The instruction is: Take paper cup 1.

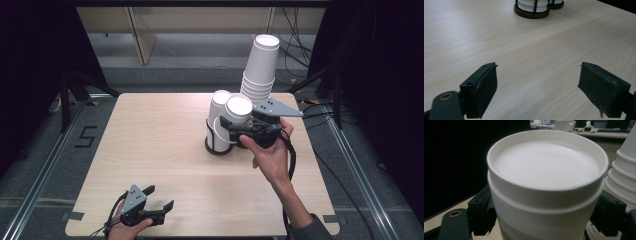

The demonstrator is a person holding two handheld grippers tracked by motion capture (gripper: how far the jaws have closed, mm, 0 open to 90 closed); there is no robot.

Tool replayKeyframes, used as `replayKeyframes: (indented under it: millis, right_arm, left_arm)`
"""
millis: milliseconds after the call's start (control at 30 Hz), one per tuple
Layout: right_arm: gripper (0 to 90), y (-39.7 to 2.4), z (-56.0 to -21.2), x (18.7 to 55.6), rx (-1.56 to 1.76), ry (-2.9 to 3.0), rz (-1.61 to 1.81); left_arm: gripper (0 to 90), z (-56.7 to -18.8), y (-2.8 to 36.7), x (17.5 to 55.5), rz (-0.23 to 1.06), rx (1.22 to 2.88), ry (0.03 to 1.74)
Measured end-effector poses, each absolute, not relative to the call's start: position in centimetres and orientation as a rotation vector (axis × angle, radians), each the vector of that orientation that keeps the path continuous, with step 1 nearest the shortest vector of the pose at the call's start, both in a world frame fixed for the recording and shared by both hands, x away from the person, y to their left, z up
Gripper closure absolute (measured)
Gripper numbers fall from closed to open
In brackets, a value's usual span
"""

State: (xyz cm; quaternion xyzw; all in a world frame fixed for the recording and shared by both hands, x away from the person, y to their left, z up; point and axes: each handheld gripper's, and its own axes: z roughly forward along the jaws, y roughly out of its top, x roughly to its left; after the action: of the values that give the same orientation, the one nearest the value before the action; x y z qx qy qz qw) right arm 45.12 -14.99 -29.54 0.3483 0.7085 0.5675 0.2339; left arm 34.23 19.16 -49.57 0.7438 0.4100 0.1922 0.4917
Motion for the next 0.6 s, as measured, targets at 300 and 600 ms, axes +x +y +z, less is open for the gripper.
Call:
replayKeyframes:
  millis: [300,600]
  right_arm:
    - [20.3,-15.6,-34.0,44.1,0.952,2.002,1.626]
    - [20.3,-14.8,-36.3,43.8,0.966,2.066,1.604]
  left_arm:
    - [14.8,-49.6,19.1,34.3,0.468,1.809,0.996]
    - [14.7,-49.3,18.9,34.4,0.477,1.798,0.982]
